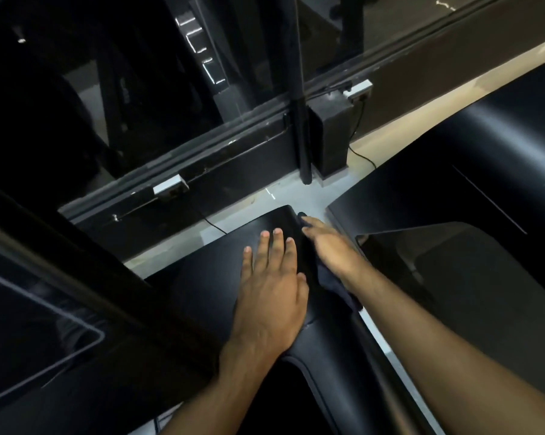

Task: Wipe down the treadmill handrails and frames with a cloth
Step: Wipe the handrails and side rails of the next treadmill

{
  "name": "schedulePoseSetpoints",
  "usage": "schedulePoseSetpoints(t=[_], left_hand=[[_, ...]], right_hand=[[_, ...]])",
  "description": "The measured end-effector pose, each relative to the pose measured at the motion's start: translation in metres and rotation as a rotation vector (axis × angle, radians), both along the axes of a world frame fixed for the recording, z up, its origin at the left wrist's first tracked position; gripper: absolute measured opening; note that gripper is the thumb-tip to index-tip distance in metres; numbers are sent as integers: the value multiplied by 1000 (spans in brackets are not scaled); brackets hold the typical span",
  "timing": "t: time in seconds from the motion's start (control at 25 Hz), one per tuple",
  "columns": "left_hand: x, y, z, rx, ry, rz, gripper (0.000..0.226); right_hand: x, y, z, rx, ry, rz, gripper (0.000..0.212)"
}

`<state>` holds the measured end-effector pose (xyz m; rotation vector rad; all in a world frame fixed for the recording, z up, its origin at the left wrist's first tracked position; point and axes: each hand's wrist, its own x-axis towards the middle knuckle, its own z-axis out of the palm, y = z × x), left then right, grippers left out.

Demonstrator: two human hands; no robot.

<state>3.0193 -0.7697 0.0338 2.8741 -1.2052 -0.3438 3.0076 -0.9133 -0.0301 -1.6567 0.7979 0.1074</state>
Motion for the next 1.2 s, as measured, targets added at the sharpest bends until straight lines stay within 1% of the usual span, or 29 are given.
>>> schedulePoseSetpoints(t=[0.08, 0.12, 0.16, 0.24, 0.28, 0.36, 0.4, 0.44, 0.48, 0.52, 0.56, 0.6, 0.64, 0.68, 0.72, 0.8, 0.84, 0.88, 0.92, 0.96, 1.04, 1.08, 1.12, 1.16, 1.2], left_hand=[[-2, 1, 2, 14, 9, 2, 63], [-2, 1, 0, 10, 2, -8, 63], [-3, 0, -1, 9, -7, -17, 61], [-7, 1, 1, 29, -1, -17, 59], [-8, 1, 4, 33, 8, -17, 60], [-8, 1, 8, 50, 19, -30, 60], [-8, 1, 7, 53, 17, -38, 60], [-10, 1, 4, 52, 7, -48, 59], [-14, 1, 3, 65, 1, -53, 59], [-18, 1, 3, 71, -2, -50, 59], [-21, 1, 3, 71, -2, -46, 59], [-23, 0, 3, 80, -3, -47, 59], [-24, -1, 4, 88, -3, -51, 59], [-26, -2, 2, 90, -5, -62, 59], [-28, -3, 1, 97, -6, -75, 59], [-34, -3, 3, 108, -5, -86, 60], [-36, -2, 4, 112, -3, -93, 60], [-36, -2, 5, 123, -3, -103, 60], [-36, -1, 6, 128, -3, -110, 60], [-37, -1, 4, 129, -3, -112, 60], [-40, 0, 3, 125, -1, -105, 60], [-44, 0, 4, 125, 5, -107, 60], [-47, 0, 6, 131, 15, -118, 60], [-50, 1, 7, 143, 27, -131, 60], [-52, 1, 8, 154, 33, -145, 60]], right_hand=[[-18, 13, 4, -136, 22, 44, 50], [-23, 11, -1, -139, 2, 34, 49], [-21, 4, -4, -64, 17, 28, 48], [-19, -4, -7, 8, 64, 22, 46], [-21, 0, -6, 0, 78, 13, 46], [-34, 10, 0, -120, 91, 25, 44], [-39, 12, 0, -118, 81, 7, 43], [-41, 7, -7, -41, 39, 11, 39], [-42, 1, -8, 45, 48, 21, 35], [-44, -1, -14, 66, 75, 33, 30], [-51, 1, -15, 71, 70, 19, 30], [-58, 7, -11, 51, 74, -2, 35], [-64, 11, -9, -13, 93, -17, 39], [-73, 12, -10, -40, 47, -2, 40], [-78, 8, -16, 15, 9, 6, 41], [-82, 1, -21, 163, 60, -2, 43], [-84, 4, -20, 158, 104, -18, 43], [-86, 9, -17, 106, 138, -23, 43], [-89, 14, -14, 27, 153, -12, 42], [-94, 16, -12, -10, 129, -19, 42], [-98, 9, -15, 85, 72, -5, 42], [-101, 7, -17, 137, 87, -8, 43], [-103, 10, -17, 149, 134, -12, 44], [-107, 16, -17, 134, 152, -24, 44], [-111, 24, -12, 48, 196, -27, 43]])
